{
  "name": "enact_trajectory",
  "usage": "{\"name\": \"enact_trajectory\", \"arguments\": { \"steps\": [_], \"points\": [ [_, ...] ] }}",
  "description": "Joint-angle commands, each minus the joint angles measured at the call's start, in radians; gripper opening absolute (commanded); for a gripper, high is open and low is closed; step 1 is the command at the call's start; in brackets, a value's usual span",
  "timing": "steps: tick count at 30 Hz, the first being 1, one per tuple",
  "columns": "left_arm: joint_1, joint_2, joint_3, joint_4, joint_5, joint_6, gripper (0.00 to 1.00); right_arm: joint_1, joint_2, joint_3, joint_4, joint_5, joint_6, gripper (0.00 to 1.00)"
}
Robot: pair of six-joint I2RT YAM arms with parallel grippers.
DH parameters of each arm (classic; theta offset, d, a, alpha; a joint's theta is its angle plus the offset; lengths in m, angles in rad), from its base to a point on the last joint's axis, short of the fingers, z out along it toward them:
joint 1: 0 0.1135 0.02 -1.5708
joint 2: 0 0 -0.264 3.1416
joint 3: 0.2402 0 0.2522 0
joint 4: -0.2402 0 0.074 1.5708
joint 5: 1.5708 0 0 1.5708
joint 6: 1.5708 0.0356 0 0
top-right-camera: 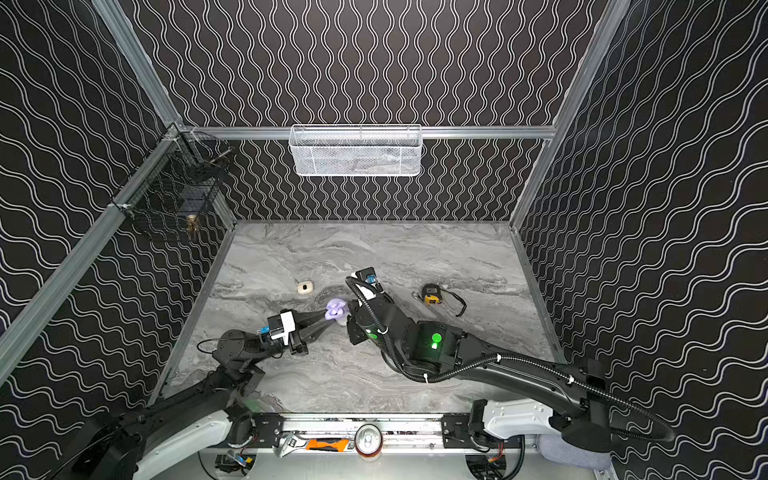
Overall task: Insert the wireless bluetooth earbuds into the charging case
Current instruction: 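Open the right gripper to release the earbud inside the case, then move the right gripper away to above the second lavender earbud on the table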
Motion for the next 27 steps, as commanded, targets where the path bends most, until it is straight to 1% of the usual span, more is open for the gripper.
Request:
{"name": "enact_trajectory", "arguments": {
  "steps": [1,4,14,16,21,25,27],
  "points": [
    [-0.003,-0.001,0.013,0.0,0.015,0.021,0.0,0.0,0.002,0.016,0.012,-0.039,-0.01,0.12],
    [-0.002,0.006,0.014,0.003,0.017,0.022,0.0,-0.001,0.005,0.014,0.046,-0.09,-0.027,0.11],
    [-0.004,0.028,0.02,0.008,0.023,0.02,0.0,0.0,0.026,0.035,0.096,-0.18,-0.064,0.1],
    [-0.004,0.028,0.018,0.01,0.024,0.02,0.0,0.0,0.032,0.044,0.095,-0.183,-0.076,0.1],
    [-0.004,0.029,0.018,0.017,0.044,0.018,0.0,0.0,0.043,0.053,0.076,-0.137,-0.098,0.12],
    [-0.004,0.048,0.024,0.029,0.07,0.015,0.0,0.0,0.026,0.042,0.102,-0.191,-0.162,0.16],
    [-0.004,0.068,0.026,0.044,0.099,0.011,0.0,-0.001,0.008,0.031,0.107,-0.193,-0.209,0.19]
  ]
}}
